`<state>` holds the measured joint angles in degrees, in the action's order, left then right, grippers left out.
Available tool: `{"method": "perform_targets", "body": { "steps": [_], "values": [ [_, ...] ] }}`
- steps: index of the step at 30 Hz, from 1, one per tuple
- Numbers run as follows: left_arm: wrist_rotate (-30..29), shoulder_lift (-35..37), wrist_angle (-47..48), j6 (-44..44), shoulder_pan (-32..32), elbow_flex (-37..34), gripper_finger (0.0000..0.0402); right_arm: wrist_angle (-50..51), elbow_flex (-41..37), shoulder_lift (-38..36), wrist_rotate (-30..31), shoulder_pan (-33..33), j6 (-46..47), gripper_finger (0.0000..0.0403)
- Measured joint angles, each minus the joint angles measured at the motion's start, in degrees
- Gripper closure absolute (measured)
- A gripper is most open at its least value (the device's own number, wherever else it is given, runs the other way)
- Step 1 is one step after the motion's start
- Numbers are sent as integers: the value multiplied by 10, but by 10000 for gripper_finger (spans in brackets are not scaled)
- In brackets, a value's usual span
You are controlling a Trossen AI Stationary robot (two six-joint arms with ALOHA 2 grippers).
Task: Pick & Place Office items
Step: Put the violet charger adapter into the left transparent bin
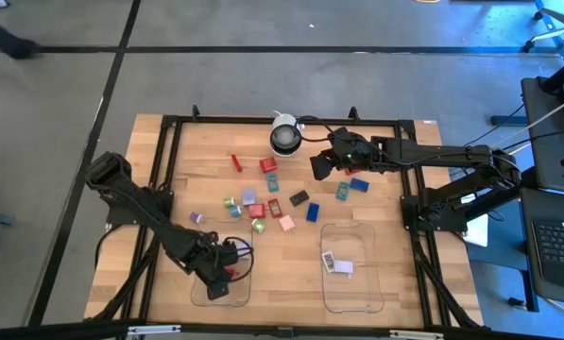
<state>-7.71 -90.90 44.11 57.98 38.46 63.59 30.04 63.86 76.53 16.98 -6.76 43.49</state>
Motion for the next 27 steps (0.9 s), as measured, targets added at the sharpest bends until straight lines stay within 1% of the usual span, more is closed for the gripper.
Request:
{"method": "perform_targets", "body": {
  "steps": [4, 9, 16, 19, 22, 25, 27],
  "values": [
    [2, 29, 40, -67, -21, 35, 219, 0, 0, 0, -1, 0, 0, 159],
    [-6, 66, 88, -104, -49, 73, 222, 0, 0, 0, -1, 0, -3, 159],
    [-67, 120, 192, -136, -86, 93, 221, 0, 0, 0, -1, 0, -7, 159],
    [-90, 138, 251, -123, -101, 93, 221, 0, 0, 0, -1, 0, -9, 159],
    [-105, 152, 317, -80, -122, 93, 221, 0, 0, 0, -4, 0, -17, 159],
    [-108, 157, 371, -26, -146, 93, 221, 2, 0, 0, -16, 0, -31, 159],
    [-107, 159, 394, -6, -161, 93, 221, 6, 0, 0, -16, 0, -36, 159]
  ]
}}
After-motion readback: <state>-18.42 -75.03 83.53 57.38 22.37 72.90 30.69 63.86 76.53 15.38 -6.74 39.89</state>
